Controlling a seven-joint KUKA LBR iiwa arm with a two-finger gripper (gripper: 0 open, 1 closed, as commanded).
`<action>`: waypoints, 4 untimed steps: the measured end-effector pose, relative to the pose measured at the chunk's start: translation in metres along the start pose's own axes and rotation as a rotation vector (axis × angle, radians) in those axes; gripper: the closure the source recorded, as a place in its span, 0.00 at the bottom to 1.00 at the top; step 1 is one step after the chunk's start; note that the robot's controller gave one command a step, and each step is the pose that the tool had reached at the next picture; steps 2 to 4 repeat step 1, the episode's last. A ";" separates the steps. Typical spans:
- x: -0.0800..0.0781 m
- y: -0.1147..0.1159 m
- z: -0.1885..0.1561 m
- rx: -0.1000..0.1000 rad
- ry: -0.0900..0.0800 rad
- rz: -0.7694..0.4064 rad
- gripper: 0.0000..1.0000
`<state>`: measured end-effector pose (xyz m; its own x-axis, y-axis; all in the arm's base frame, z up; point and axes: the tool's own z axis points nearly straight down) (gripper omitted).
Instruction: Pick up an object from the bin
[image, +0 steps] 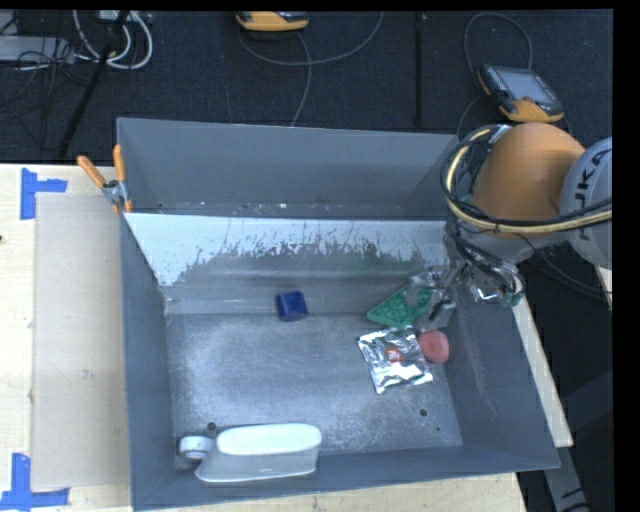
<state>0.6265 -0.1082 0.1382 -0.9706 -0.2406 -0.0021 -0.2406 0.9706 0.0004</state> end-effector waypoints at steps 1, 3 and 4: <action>-0.001 0.000 -0.040 0.002 -0.004 0.003 1.00; -0.001 0.000 -0.040 0.002 -0.004 0.003 1.00; -0.001 0.000 -0.040 0.002 -0.004 0.003 1.00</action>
Offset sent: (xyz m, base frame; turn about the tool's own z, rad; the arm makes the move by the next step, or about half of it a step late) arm 0.0000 -0.0001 0.0381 0.0000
